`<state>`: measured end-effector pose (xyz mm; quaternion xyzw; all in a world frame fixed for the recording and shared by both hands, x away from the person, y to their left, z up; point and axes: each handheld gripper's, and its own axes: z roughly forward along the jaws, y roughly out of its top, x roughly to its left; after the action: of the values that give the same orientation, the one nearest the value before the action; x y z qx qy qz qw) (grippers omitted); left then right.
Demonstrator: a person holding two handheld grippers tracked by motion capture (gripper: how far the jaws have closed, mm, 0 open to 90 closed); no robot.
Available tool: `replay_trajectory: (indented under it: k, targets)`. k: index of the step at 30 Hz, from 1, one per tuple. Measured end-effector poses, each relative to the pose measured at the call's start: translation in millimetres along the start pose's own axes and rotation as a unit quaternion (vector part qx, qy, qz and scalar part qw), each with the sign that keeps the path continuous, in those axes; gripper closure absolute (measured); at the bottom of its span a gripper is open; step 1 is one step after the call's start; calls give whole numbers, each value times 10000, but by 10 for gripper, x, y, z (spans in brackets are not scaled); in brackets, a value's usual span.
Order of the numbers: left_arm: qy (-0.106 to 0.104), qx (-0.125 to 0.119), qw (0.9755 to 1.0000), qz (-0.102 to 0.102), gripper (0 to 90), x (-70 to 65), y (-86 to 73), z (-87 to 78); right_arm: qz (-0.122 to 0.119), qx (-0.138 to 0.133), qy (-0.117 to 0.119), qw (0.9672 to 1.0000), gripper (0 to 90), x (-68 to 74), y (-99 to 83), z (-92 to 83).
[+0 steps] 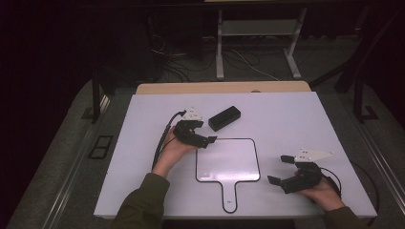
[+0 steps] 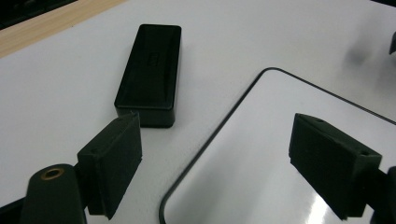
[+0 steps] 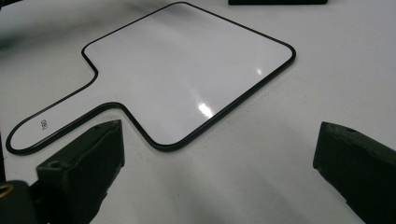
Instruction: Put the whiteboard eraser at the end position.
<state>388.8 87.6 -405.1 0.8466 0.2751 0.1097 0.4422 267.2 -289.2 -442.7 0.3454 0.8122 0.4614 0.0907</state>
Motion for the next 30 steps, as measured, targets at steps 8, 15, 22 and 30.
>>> replay_trajectory:
  k: [8, 15, 22, 30]
  targets:
    - [20, -43, 9999, -93, 156, -72, -131, -122, 27, 10, -29, 10000, 8, -13, -6, 0]
    - [6, -93, 9999, -107, 136, -163, -241, -207, 0, -6, -40, 10000, 8, -11, -5, -3]
    - [150, -261, 9994, -142, 76, -227, -363, -332, -10, -8, -59, 10000, 8, -8, -5, -9]
    - [314, -342, 9985, -287, 0, -297, -557, -500, -11, -17, -58, 10000, 9, -11, -3, -13]
